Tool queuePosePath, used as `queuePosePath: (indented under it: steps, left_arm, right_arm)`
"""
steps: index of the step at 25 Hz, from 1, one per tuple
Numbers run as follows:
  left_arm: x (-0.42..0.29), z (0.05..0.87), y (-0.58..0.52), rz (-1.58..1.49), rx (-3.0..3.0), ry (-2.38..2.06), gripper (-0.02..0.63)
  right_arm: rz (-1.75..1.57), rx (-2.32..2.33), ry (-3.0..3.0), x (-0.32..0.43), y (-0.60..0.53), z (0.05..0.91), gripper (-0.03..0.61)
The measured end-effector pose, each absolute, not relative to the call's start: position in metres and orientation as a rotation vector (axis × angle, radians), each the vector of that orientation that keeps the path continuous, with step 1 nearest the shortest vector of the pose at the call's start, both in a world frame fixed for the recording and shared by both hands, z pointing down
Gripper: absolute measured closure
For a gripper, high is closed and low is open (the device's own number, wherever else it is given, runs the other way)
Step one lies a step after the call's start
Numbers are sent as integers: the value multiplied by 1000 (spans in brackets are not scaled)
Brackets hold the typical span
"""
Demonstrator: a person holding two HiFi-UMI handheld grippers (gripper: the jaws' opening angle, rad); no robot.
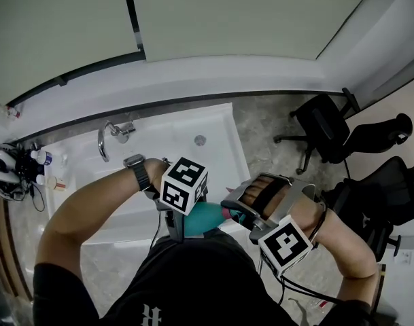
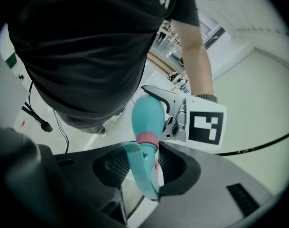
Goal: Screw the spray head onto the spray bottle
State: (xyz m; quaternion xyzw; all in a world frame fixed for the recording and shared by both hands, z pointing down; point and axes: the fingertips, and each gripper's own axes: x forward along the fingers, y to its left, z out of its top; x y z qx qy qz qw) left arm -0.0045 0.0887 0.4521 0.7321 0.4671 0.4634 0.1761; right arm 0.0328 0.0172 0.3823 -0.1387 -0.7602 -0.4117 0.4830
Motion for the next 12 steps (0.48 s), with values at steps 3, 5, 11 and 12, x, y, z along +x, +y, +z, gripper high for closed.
queuePosePath:
  steps: [3,5,11,12]
  left_arm:
    - [-2,452,87,1303,2101,1314,186]
    - [3,448,85,1242,2144,1293,186]
    - [10,438,77,1145,2254,1233,187]
    - [10,437,76,1132,2263,1224,186]
  right_arm:
    - [-1030,-319,-1828,31,17,381,433]
    - [-1038,-281,-1832,31,12,373,433]
    - [-1138,-197,-1776,29,4,353,433]
    - [-1150,-183,-1769,29,2,349,433]
